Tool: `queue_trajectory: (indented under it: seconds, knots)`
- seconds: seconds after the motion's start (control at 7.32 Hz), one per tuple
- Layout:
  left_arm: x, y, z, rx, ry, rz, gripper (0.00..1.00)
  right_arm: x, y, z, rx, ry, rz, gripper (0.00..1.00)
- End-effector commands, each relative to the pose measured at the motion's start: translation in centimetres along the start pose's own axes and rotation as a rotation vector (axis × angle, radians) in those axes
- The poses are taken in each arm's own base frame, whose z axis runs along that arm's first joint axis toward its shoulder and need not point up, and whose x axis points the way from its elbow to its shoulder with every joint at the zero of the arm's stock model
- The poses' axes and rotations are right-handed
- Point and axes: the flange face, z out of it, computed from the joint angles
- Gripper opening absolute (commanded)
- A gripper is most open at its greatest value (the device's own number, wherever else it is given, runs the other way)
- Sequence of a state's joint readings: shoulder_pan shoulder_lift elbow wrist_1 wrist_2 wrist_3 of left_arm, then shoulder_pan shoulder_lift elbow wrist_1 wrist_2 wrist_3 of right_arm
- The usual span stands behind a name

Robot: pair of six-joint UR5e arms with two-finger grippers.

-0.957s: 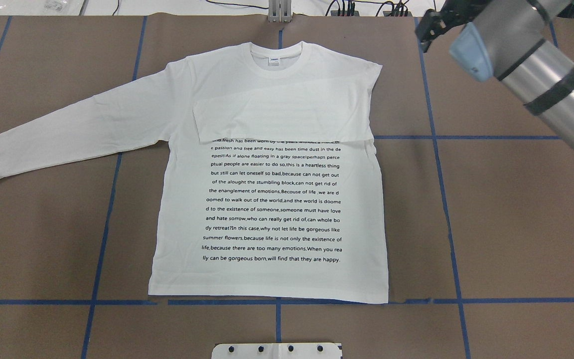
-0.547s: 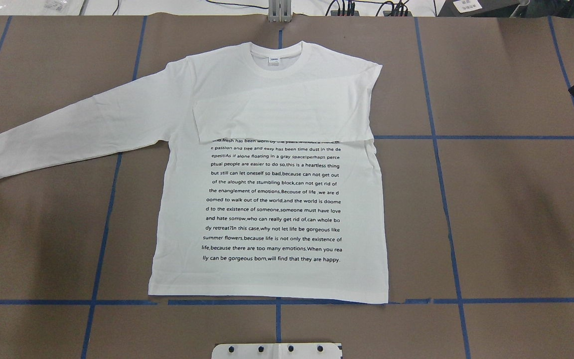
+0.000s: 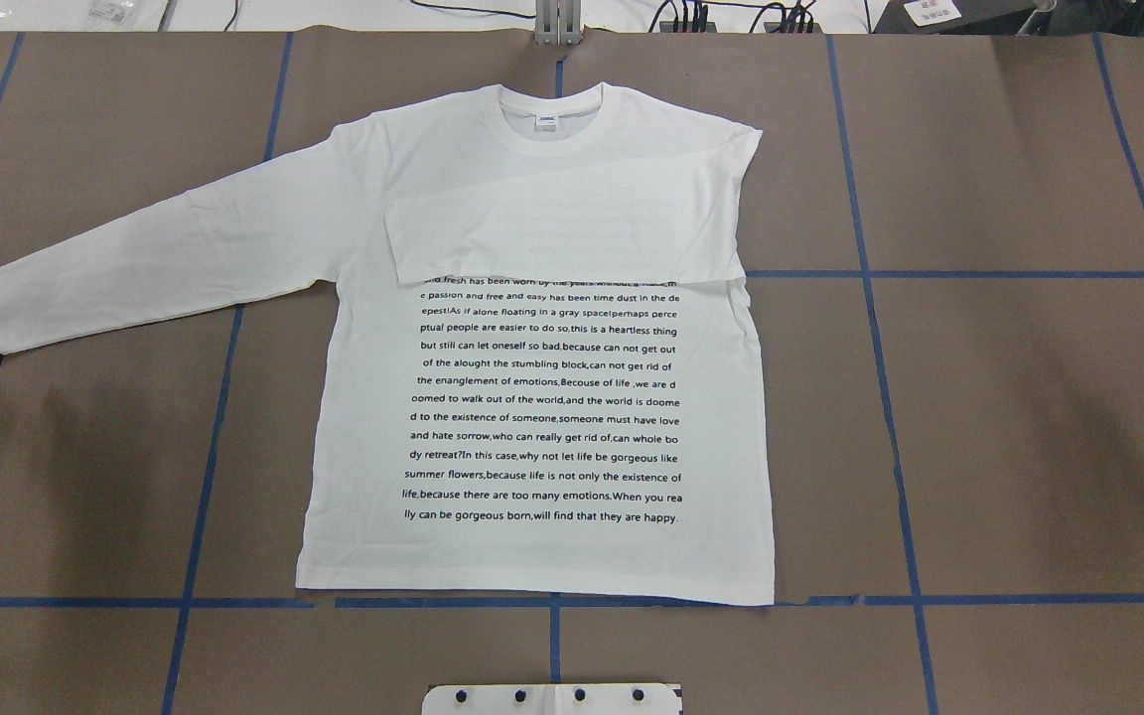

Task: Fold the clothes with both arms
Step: 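Grasp the other sleeve cuff with the left gripper and lift it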

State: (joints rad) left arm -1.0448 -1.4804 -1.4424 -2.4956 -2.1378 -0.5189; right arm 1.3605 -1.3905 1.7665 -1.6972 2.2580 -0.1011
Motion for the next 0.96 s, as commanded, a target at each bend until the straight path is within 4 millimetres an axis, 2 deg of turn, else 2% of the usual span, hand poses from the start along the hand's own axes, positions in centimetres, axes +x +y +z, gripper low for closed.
queue_trajectory:
  seconds: [0.0, 0.27, 0.82]
  knots:
    - [0.59, -0.49, 0.94, -0.008, 0.004, 0.012, 0.9, 0.0, 0.03, 0.0, 0.0, 0.0, 0.0, 1.0]
    - [0.93, -1.13, 1.13, -0.005, 0.007, 0.021, 0.68, 0.02, 0.03, 0.0, 0.0, 0.002, 0.0, 1.0]
    - [0.2, -0.72, 1.64, -0.012, -0.009, 0.019, 0.68, -0.03, 0.03, -0.06, 0.001, 0.002, -0.001, 1.0]
